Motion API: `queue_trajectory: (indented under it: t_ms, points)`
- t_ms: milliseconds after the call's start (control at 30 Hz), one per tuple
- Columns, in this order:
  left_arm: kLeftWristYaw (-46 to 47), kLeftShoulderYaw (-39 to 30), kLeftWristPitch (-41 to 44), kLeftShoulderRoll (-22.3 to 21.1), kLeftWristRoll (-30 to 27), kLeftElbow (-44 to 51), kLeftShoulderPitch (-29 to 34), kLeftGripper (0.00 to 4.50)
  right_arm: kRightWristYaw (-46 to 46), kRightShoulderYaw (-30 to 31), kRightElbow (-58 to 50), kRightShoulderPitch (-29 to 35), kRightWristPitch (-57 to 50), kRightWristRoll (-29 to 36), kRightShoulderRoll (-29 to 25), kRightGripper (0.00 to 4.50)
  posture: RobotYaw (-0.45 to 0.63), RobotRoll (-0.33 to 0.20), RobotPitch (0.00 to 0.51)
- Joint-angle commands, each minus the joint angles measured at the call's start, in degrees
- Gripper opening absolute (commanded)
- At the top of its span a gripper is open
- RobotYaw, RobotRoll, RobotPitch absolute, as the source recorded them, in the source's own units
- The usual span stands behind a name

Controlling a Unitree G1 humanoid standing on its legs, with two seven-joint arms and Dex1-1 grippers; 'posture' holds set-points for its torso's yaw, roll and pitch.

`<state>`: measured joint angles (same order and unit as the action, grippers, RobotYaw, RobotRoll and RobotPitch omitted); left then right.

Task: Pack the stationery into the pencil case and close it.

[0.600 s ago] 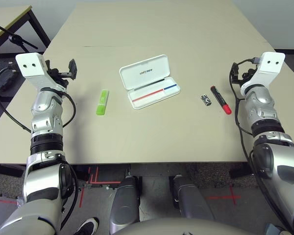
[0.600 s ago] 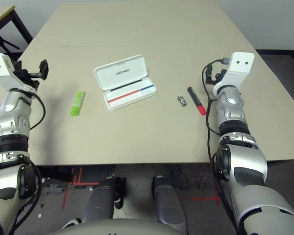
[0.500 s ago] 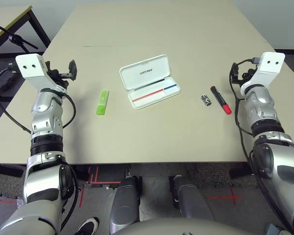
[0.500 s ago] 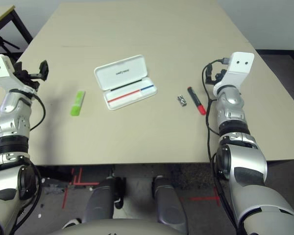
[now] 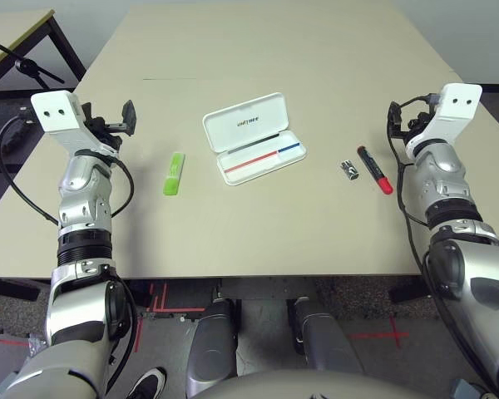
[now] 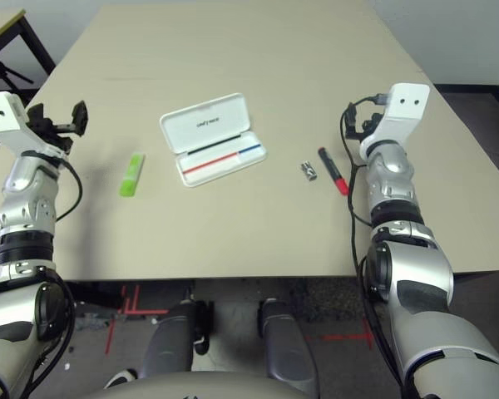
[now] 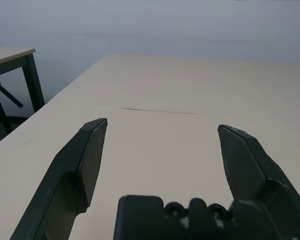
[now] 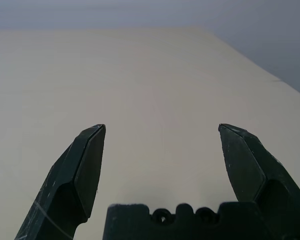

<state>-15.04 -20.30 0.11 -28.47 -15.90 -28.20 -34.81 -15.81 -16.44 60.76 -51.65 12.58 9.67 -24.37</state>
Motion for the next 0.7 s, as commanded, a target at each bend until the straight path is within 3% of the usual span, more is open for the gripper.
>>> queue_trajectory:
  t_ms: [33, 433, 700]
  points:
    - [-3.00, -0.75, 4.33, -1.50, -2.60, 4.52, 2.09, 4.48, -5.41, 1.50, -0.68, -1.02, -2.07, -0.27, -1.68, 4.50, 0.01, 0.000, 0.118]
    - [-17.14, 5.82, 23.41, -6.09, -8.55, 24.40, 7.90, 4.48, -33.66, 11.39, -12.55, 1.61, -15.47, -1.31, -8.38, 4.50, 0.01, 0.000, 0.121]
    - [-22.71, 12.67, 32.61, -6.28, -11.17, 35.09, 8.99, 4.48, -44.38, 16.33, -26.10, 6.51, -24.85, -0.75, -11.16, 4.50, 0.00, 0.000, 0.121]
